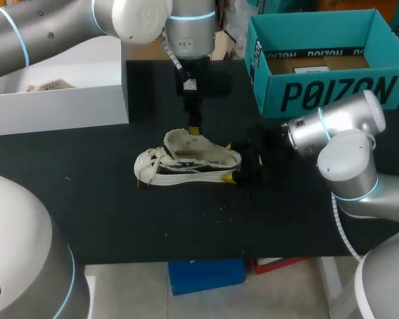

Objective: Take the shoe out of the shoebox, open the shoe tongue, remove and reinsert the insole, then place the shoe into the shoebox

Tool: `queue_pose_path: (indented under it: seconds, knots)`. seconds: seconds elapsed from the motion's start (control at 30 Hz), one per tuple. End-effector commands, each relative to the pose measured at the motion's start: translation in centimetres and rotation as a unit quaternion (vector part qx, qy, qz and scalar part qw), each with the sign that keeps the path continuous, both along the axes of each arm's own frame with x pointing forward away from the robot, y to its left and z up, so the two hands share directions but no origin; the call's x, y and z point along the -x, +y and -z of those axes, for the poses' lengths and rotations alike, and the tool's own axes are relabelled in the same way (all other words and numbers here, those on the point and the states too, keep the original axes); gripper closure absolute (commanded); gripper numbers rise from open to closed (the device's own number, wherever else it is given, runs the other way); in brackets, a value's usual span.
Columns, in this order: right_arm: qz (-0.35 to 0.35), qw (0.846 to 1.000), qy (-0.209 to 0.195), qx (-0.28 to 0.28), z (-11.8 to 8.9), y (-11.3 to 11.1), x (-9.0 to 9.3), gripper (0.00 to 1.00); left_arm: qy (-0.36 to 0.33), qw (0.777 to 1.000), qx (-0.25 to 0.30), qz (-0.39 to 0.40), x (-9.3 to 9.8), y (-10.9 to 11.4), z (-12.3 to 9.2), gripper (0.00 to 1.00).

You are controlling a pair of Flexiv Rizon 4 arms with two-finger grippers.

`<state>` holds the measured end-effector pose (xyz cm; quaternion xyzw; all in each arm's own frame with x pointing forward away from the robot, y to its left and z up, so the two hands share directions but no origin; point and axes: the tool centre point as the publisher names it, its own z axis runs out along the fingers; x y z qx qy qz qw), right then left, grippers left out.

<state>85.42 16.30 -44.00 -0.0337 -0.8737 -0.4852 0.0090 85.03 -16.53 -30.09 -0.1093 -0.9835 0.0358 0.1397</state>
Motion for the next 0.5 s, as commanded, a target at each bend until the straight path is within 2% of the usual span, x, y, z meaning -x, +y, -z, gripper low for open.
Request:
queue_pose_path:
  seconds: [0.03, 0.27, 0.5]
  knots:
    - [0.001, 1.0, 0.0, 0.001, 0.3, 0.0, -0.1, 1.0, -0.015, 0.998, 0.041, 0.051, -0.1, -0.3, 1.3, 1.0]
    - [0.001, 1.0, 0.0, 0.001, 0.3, 0.0, -0.1, 1.0, -0.009, 0.999, 0.043, -0.004, 0.2, -0.1, 3.2, 1.0]
    - [0.001, 1.0, 0.0, 0.001, 0.3, 0.0, -0.1, 1.0, -0.005, 0.999, 0.037, -0.027, 0.5, -0.1, 4.8, 1.0]
